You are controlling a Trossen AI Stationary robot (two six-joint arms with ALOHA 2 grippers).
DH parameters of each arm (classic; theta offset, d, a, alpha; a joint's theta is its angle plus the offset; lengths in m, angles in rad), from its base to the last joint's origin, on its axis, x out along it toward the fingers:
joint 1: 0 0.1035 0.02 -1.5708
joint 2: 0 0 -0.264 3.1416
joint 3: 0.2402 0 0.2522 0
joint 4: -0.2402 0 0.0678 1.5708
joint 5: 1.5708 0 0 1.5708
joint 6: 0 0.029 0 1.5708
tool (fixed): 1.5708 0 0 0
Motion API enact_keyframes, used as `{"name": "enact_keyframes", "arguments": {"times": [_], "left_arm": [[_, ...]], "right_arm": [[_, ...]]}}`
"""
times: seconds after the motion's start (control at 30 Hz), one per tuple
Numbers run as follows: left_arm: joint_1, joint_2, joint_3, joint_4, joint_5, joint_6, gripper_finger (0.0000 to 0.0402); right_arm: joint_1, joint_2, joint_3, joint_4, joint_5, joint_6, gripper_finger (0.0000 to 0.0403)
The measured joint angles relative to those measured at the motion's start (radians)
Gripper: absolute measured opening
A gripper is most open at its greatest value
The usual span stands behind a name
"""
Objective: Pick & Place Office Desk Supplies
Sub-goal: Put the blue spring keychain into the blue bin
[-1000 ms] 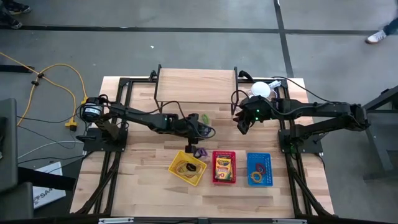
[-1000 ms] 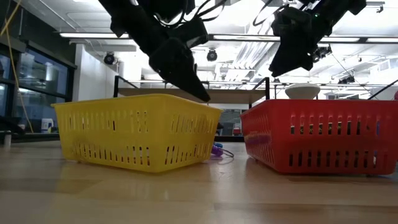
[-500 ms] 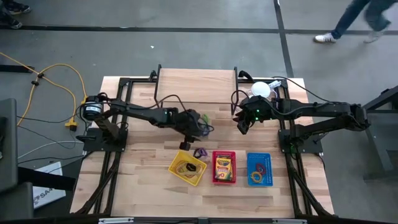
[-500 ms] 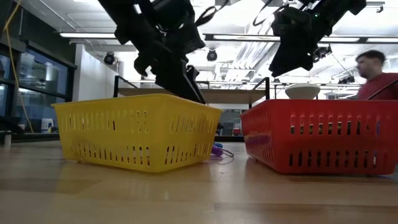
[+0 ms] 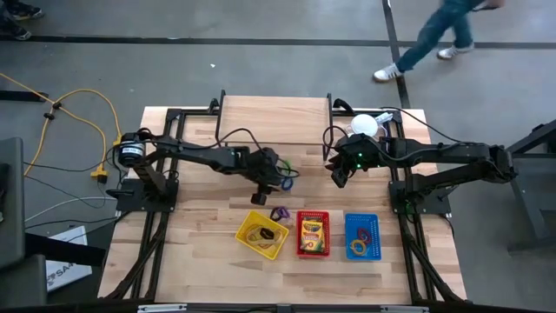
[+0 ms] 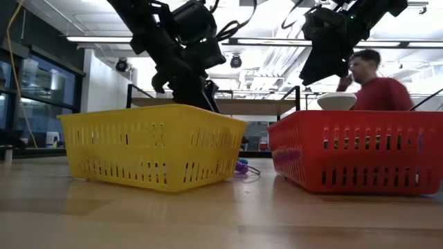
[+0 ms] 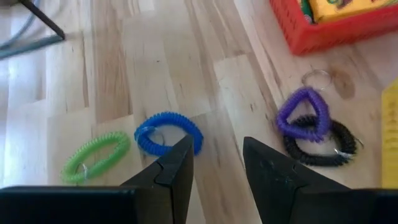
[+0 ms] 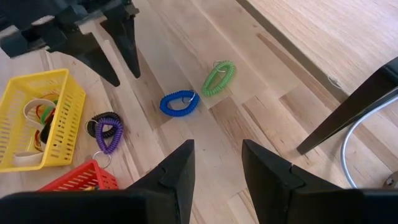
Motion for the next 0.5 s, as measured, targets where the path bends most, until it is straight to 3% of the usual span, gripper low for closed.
{"name": "enact_keyframes", "arguments": {"times": [0.5], "left_arm": [[-0.001,0.116,-0.001,0.073,-0.028,0.031,0.0133]], "right_arm": [[0.000,0.000,0.000,0.027,0.000,0.000,0.0120]]}}
